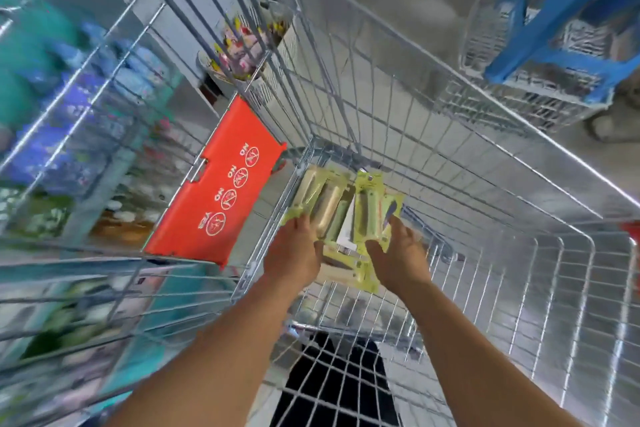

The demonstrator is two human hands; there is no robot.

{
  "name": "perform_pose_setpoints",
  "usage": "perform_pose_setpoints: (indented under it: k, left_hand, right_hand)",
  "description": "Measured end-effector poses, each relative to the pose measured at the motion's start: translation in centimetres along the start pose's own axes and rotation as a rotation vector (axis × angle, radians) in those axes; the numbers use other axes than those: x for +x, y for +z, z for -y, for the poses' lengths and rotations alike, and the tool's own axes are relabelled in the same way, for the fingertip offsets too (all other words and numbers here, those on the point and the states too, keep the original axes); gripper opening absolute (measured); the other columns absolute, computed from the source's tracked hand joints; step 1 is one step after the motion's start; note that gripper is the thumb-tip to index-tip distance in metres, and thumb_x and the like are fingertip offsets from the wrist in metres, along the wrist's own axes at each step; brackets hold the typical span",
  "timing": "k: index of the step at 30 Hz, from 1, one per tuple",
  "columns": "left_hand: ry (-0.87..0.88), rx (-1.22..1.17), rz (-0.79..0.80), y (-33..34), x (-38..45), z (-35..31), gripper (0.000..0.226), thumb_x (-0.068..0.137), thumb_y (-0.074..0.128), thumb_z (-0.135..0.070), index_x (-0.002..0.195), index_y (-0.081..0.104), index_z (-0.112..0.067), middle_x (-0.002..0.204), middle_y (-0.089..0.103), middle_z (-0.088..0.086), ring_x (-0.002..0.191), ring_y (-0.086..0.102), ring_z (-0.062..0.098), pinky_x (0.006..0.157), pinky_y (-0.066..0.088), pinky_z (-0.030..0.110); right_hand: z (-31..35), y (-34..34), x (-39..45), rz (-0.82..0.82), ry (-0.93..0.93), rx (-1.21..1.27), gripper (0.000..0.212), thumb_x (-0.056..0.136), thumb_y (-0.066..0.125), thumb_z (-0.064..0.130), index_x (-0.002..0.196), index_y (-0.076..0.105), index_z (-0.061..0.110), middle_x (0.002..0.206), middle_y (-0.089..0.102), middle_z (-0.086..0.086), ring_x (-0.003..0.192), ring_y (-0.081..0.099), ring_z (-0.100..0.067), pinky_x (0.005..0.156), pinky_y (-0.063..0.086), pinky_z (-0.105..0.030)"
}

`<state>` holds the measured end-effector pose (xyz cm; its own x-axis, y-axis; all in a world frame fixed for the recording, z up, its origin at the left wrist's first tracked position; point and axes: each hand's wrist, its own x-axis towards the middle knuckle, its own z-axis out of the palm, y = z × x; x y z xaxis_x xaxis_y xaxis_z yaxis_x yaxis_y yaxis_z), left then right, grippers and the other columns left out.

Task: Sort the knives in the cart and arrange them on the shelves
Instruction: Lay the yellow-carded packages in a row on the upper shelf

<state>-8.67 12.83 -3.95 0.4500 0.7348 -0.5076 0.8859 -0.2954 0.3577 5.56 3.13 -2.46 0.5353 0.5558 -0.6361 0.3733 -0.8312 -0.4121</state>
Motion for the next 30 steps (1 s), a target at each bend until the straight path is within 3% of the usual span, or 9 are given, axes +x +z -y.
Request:
perform_pose_setpoints:
  k: [3,10,14,17,20,24,27,30]
  left_hand:
    - [-0.021,0.035,0.025,1.6,2.8,1.4,0.053,0.09,0.053,-0.026,0.137,0.035,-0.01,0.127,0.051,0.015,0.114,0.051,0.033,0.093,0.044,0.041]
    - [-0.011,0.095,-0.005,5.6,8.3,3.3,0.054,0.091,0.055,-0.023,0.139,0.034,-0.009,0.137,0.043,0.012,0.12,0.046,0.029,0.096,0.04,0.037]
    - [-0.057,0.131,0.011,7.2,11.0,3.8,0.07,0.094,0.051,-0.03,0.151,0.013,-0.014,0.157,0.009,0.013,0.142,0.019,0.03,0.113,0.023,0.037]
    - [-0.115,0.142,0.049,8.3,11.9,3.7,0.086,0.089,0.049,-0.054,0.152,0.003,-0.018,0.158,-0.005,0.016,0.145,0.003,0.033,0.116,0.01,0.043]
    - [-0.135,0.107,-0.053,9.0,11.8,3.3,0.09,0.08,0.058,-0.061,0.15,0.014,-0.021,0.155,0.014,0.014,0.141,0.014,0.031,0.114,0.014,0.042]
    - [-0.082,0.001,-0.195,8.8,11.8,3.1,0.078,0.078,0.069,-0.046,0.142,0.032,-0.02,0.14,0.04,0.009,0.128,0.033,0.028,0.109,0.024,0.039]
    - [-0.11,0.0,-0.189,8.4,12.1,3.2,0.089,0.078,0.067,-0.049,0.146,0.024,-0.012,0.137,0.041,0.012,0.123,0.036,0.031,0.106,0.027,0.039]
    - [-0.128,0.009,-0.166,8.4,12.1,3.0,0.091,0.076,0.067,-0.053,0.144,0.026,-0.009,0.131,0.04,0.014,0.119,0.037,0.032,0.101,0.033,0.04]
  right_hand:
    - [-0.6,1.6,2.7,-0.001,0.049,0.021,0.067,0.093,0.054,0.032,0.149,0.019,0.017,0.148,0.03,-0.016,0.132,0.038,-0.035,0.107,0.037,-0.045]
    - [-2.0,5.7,8.4,-0.049,0.102,-0.046,0.071,0.09,0.055,0.036,0.148,0.017,0.018,0.152,0.021,-0.009,0.138,0.022,-0.029,0.105,0.033,-0.041]
    - [-2.3,7.2,10.5,-0.094,0.145,-0.057,0.09,0.086,0.059,0.046,0.15,0.0,0.021,0.156,0.007,-0.007,0.143,0.009,-0.031,0.115,0.017,-0.041]
    - [-2.2,8.3,11.4,-0.133,0.176,-0.01,0.098,0.081,0.063,0.05,0.15,-0.001,0.023,0.156,0.003,-0.003,0.142,0.002,-0.03,0.113,0.021,-0.044]
    - [-2.0,9.1,11.6,-0.198,0.163,-0.007,0.093,0.08,0.064,0.047,0.148,0.003,0.03,0.157,0.003,-0.001,0.142,0.004,-0.031,0.114,0.02,-0.046]
    - [-2.2,9.3,11.2,-0.233,0.159,0.041,0.086,0.081,0.068,0.037,0.145,0.011,0.039,0.156,0.006,0.003,0.141,0.007,-0.031,0.11,0.029,-0.053]
    - [-2.3,8.8,11.2,-0.278,0.126,0.086,0.079,0.081,0.064,0.02,0.142,0.019,0.042,0.152,0.016,-0.002,0.138,0.014,-0.032,0.109,0.03,-0.046]
    - [-2.3,8.3,11.3,-0.277,0.172,0.101,0.081,0.083,0.062,0.02,0.147,0.015,0.037,0.144,0.024,-0.007,0.133,0.021,-0.034,0.103,0.036,-0.047]
